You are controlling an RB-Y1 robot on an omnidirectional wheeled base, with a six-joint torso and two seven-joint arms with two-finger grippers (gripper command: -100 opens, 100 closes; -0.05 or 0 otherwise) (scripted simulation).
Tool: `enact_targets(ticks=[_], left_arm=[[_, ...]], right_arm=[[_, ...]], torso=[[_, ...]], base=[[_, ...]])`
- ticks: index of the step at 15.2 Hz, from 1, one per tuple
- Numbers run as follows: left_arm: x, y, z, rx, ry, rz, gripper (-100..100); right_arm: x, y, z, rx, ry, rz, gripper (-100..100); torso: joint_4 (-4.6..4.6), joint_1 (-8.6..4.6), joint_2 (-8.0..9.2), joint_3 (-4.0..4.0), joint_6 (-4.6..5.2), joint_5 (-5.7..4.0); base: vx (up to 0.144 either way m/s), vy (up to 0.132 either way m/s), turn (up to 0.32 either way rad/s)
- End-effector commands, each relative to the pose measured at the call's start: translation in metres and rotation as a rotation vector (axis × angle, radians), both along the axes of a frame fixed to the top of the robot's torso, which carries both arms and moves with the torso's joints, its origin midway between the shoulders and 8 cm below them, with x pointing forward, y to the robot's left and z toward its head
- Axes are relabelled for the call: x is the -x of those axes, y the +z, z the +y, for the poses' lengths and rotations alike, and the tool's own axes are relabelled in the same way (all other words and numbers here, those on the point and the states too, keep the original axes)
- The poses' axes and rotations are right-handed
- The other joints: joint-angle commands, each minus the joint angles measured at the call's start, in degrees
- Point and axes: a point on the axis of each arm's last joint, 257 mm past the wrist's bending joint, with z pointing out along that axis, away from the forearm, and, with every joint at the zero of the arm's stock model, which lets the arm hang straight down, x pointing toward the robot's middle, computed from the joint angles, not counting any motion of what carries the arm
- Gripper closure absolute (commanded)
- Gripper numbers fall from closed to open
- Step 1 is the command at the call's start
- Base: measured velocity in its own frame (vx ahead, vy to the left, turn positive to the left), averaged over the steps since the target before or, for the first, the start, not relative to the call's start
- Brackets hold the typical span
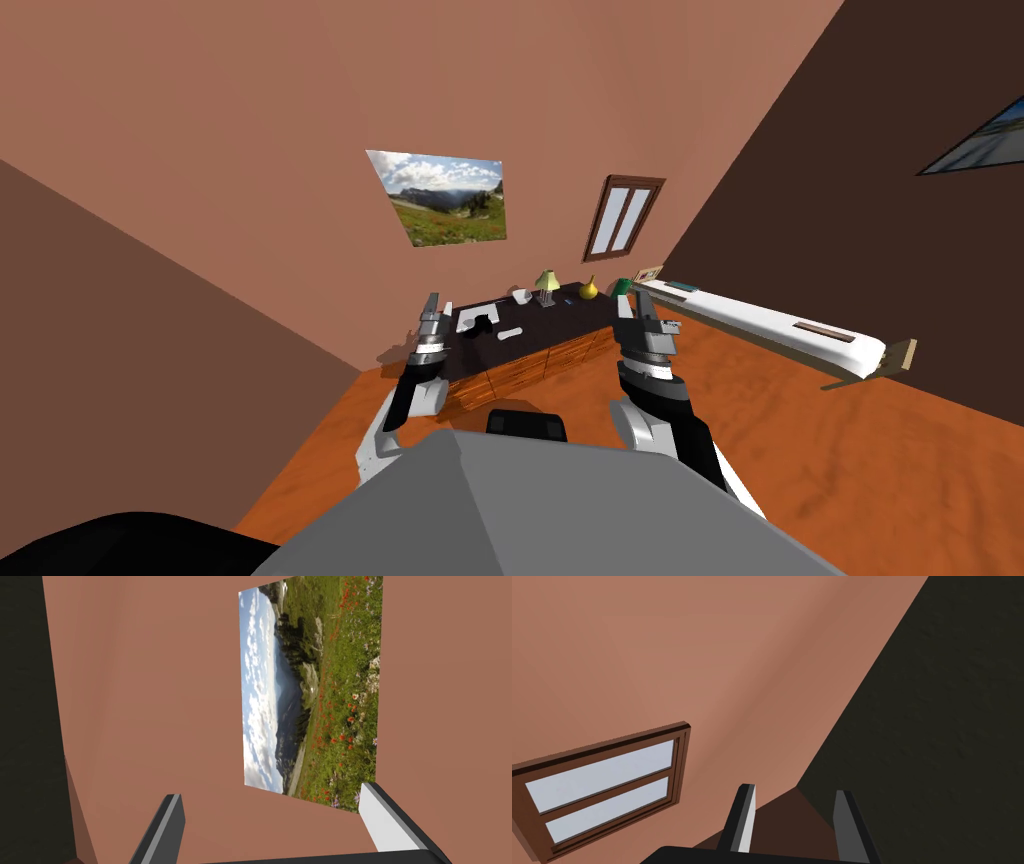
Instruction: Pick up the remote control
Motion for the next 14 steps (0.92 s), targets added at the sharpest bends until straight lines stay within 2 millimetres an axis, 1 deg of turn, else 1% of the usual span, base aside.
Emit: enact_targets(ticks=[1,2,3,4,5,6,7,8,9,10,11,12,13,14], left_arm=[[-0.016,-0.019,0.007,-0.011,0.002,0.059,-100],[-0.016,-0.02,0.007,-0.01,0.003,0.062,-100],[-0.027,-0.034,0.014,-0.019,0.006,0.109,-100],[-0.028,-0.038,0.016,-0.017,0.008,0.118,-100],[-0.038,-0.048,0.024,-0.026,0.013,0.159,-100],[-0.04,-0.057,0.026,-0.023,0.017,0.177,-100],[-0.049,-0.064,0.035,-0.032,0.022,0.209,-100],[-0.051,-0.073,0.038,-0.029,0.027,0.231,-100],[-0.052,-0.077,0.039,-0.027,0.03,0.239,-100],[-0.061,-0.086,0.05,-0.034,0.039,0.278,-100],[-0.063,-0.095,0.053,-0.031,0.044,0.296,-100],[-0.063,-0.098,0.054,-0.03,0.046,0.304,-100],[-0.073,-0.11,0.068,-0.033,0.06,0.35,-100],[-0.074,-0.12,0.072,-0.029,0.067,0.371,-100]], right_arm=[[0.0,0.0,0.0,0.0,0.0,0.0,0],[0.0,0.0,0.0,0.0,0.0,0.0,0],[0.0,0.0,0.0,0.0,0.0,0.0,0],[0.0,0.0,0.0,0.0,0.0,0.0,0],[0.0,0.0,0.0,0.0,0.0,0.0,0],[0.0,0.0,0.0,0.0,0.0,0.0,0],[0.0,0.0,0.0,0.0,0.0,0.0,0],[0.0,0.0,0.0,0.0,0.0,0.0,0],[0.0,0.0,0.0,0.0,0.0,0.0,0],[0.0,0.0,0.0,0.0,0.0,0.0,0],[0.0,0.0,0.0,0.0,0.0,0.0,0],[0.0,0.0,0.0,0.0,0.0,0.0,0],[0.0,0.0,0.0,0.0,0.0,0.0,0],[0.0,0.0,0.0,0.0,0.0,0.0,0]], torso=[[0.0,0.0,0.0,0.0,0.0,0.0],[-0.03,0.04,-0.11,-0.06,0.02,0.01],[-0.04,0.06,-0.18,-0.11,0.01,0.02],[-0.05,0.04,-0.2,-0.13,0.03,0.02],[-0.06,0.03,-0.21,-0.13,0.01,0.01],[-0.06,0.02,-0.2,-0.13,0.02,0.01],[-0.06,0.01,-0.22,-0.14,0.02,0.01],[-0.06,-0.02,-0.24,-0.15,0.03,0.0],[-0.06,-0.02,-0.26,-0.16,0.02,0.0],[-0.07,0.03,-0.3,-0.18,0.0,0.01],[-0.08,0.04,-0.33,-0.2,0.02,0.01],[-0.09,0.03,-0.35,-0.21,0.02,0.02],[-0.09,0.05,-0.37,-0.22,0.01,0.02],[-0.09,0.05,-0.39,-0.24,0.04,0.02]], base=[[-0.053,-0.018,-0.095],[-0.046,-0.018,-0.099],[-0.055,-0.029,-0.147],[-0.056,-0.032,-0.125],[-0.062,-0.034,-0.13],[-0.052,-0.034,-0.143],[-0.047,-0.048,-0.185],[-0.044,-0.045,-0.138],[-0.028,-0.026,-0.042],[-0.022,-0.031,-0.122],[-0.02,-0.031,-0.142],[-0.015,-0.021,-0.06],[-0.014,-0.03,-0.177],[-0.017,-0.033,-0.169]])
